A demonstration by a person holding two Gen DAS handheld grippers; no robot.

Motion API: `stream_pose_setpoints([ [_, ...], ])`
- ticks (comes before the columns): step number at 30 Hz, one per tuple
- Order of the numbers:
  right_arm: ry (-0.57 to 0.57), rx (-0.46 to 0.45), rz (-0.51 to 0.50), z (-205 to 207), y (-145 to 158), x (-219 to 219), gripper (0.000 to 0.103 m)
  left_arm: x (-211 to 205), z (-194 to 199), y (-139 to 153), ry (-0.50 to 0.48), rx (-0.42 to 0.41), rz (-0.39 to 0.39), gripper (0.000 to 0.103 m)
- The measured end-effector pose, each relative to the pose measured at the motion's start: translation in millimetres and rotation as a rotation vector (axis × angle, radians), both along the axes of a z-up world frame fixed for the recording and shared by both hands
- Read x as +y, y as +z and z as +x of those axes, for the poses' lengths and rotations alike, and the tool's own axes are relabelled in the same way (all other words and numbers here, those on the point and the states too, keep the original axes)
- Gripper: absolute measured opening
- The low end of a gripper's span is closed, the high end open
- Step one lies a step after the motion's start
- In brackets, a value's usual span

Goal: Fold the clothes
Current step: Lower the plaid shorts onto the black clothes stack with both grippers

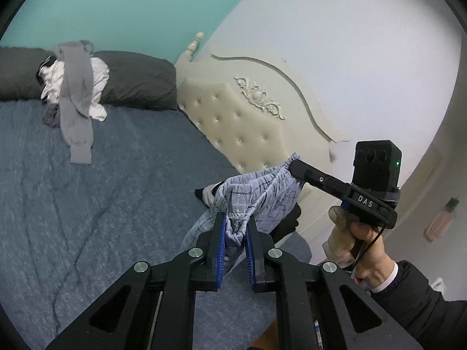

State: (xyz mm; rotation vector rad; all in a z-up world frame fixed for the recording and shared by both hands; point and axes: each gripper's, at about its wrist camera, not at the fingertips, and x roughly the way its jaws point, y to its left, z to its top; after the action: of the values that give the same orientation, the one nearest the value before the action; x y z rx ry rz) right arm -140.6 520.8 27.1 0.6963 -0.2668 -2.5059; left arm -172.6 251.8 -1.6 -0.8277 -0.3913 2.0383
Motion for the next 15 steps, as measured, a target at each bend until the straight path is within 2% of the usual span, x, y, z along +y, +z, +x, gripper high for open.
stream_pose_setpoints([
  [8,-0.045,0.098,-0.051,22,40,66,0.010,68,-13,57,-0.054,0.062,-0.072,0.013],
  [15,-0.133,0.145,-0.038,49,73,138,0.010,149,-16,87,-0.135,0.088,-0.092,0.013],
])
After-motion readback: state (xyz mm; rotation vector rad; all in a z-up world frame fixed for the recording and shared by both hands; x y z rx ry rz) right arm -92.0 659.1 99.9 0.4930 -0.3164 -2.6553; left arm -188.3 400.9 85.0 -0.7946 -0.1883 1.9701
